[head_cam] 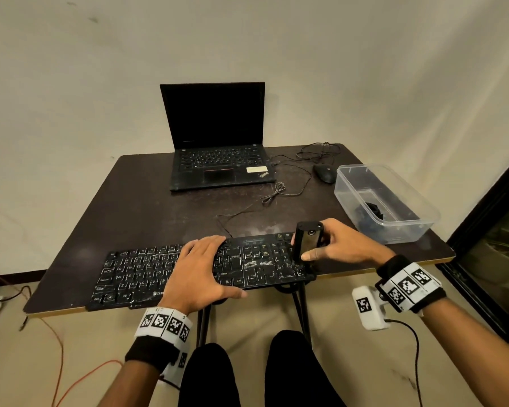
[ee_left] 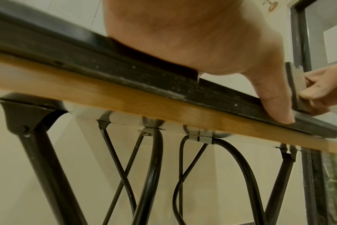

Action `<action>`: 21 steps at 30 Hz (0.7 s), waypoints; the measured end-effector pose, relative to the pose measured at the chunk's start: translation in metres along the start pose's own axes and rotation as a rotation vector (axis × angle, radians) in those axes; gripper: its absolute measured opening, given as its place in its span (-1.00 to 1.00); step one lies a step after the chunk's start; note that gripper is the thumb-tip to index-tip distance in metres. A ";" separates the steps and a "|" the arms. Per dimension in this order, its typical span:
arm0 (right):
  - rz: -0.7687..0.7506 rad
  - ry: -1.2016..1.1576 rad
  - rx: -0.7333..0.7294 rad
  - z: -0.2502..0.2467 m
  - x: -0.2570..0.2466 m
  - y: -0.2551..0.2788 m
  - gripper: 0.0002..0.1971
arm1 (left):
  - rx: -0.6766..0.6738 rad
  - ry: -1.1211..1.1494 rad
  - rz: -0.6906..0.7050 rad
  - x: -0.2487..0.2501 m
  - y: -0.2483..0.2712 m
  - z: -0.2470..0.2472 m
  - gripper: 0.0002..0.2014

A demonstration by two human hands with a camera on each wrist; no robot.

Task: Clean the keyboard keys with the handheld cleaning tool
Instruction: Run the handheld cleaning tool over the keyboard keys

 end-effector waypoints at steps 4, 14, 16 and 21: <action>0.026 0.018 0.125 -0.005 0.005 0.001 -0.54 | 0.002 -0.007 -0.002 -0.001 0.001 0.001 0.31; 0.038 -0.006 0.123 0.015 0.008 0.025 -0.65 | 0.000 -0.018 0.011 -0.003 0.000 0.002 0.30; 0.040 -0.001 0.187 0.010 0.011 0.029 -0.75 | 0.002 -0.022 0.013 -0.003 0.000 0.003 0.29; 0.068 0.026 0.230 0.007 0.015 0.034 -0.67 | 0.001 -0.023 0.015 -0.002 0.000 0.003 0.28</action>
Point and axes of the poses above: each hand's wrist, its own y-axis away from the middle knuckle, its own z-axis out of the palm, x = y × z, the point moved 9 cm from there along -y, towards the middle knuckle, and after that the axes turned 13 degrees about z, right-handed, at the moved point
